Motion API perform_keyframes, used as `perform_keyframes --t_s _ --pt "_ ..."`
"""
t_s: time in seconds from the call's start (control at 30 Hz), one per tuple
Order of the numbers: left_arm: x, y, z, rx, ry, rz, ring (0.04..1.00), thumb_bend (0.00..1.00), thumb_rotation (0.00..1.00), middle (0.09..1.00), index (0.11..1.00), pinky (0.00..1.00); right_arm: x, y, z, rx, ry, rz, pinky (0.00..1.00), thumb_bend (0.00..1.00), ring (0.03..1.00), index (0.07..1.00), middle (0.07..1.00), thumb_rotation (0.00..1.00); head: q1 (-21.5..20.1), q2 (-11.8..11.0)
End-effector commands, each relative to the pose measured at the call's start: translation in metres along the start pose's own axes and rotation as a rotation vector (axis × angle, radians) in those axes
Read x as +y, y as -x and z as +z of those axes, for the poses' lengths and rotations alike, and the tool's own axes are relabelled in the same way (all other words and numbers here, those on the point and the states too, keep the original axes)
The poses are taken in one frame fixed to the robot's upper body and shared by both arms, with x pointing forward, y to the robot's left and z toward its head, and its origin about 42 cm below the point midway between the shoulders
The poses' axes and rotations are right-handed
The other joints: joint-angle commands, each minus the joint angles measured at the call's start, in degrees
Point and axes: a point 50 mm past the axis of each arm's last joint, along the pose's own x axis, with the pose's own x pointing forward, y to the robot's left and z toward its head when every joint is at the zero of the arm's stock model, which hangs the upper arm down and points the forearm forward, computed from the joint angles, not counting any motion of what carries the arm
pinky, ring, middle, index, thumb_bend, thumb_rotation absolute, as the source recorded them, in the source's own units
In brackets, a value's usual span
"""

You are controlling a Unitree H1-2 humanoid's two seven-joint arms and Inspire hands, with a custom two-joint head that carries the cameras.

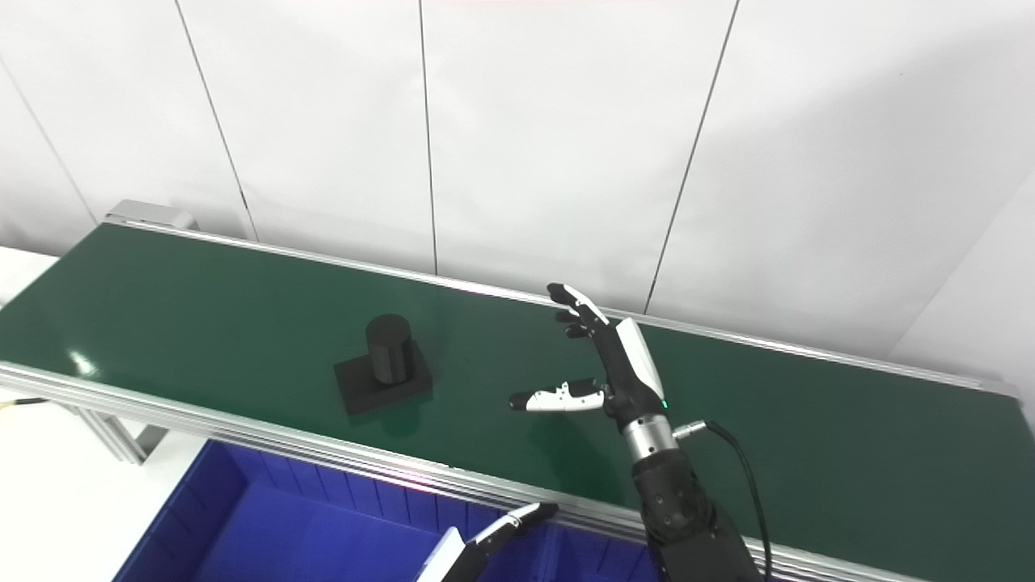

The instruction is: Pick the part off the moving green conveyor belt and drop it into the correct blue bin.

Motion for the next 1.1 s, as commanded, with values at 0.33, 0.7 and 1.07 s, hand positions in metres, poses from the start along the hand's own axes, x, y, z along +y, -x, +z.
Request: perform_keyframes --t_s 0.33,0.7,1.07 --pt "-0.005 -0.014 0.013 -0.081 -0.004 0.018 0.825 0.95 0.88 0.855 0.862 0.78 0.009 -0.04 0.031 -0.044 -0.032 -0.006 0.91 1.0 0.813 0.875 0.839 0.25 2.26 0.32" --pt "-0.014 -0.016 0.019 -0.079 0.021 0.032 0.826 0.95 0.88 0.857 0.854 0.78 0.025 -0.062 0.046 -0.065 0.04 0.086 0.66 1.0 0.775 0.862 0.843 0.27 5.09 0.64" --pt "-0.013 -0.011 0.022 -0.084 0.029 0.036 0.818 0.97 0.88 0.852 0.853 0.75 0.054 -0.071 0.054 -0.038 0.092 0.161 0.6 1.0 0.734 0.832 0.823 0.29 5.22 1.18"
